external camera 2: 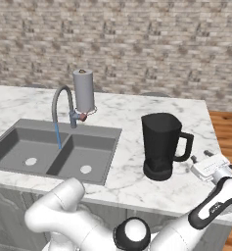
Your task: Turn on the sink faucet and place the jug under the water for a few seconds to fill it up.
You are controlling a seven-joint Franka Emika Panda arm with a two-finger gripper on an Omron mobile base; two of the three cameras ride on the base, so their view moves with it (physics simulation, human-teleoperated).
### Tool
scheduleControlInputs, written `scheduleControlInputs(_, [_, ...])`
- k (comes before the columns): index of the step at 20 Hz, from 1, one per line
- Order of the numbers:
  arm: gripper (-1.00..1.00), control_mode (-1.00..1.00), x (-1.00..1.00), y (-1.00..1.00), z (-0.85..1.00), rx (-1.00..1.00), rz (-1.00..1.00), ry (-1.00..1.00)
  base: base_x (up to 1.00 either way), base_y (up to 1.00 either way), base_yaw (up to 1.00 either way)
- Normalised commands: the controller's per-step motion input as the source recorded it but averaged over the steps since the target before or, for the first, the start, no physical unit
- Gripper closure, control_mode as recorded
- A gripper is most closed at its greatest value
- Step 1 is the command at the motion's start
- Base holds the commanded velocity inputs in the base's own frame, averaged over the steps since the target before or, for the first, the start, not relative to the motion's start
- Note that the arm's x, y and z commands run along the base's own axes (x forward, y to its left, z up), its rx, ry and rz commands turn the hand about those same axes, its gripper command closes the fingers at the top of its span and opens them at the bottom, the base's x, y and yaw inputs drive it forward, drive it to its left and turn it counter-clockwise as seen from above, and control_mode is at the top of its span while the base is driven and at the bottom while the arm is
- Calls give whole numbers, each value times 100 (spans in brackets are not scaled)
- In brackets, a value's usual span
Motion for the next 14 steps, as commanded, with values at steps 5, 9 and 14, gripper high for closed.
scheduleControlInputs(5, [-100, -100, -13, 0, 0, -1, 13, -4, 0, 0, 0])
scheduleControlInputs(9, [-100, -100, 5, 4, 0, 0, 15, 0, 0, 0, 0])
scheduleControlInputs(14, [-100, -100, 9, 20, 0, 0, 17, 0, 0, 0, 0])
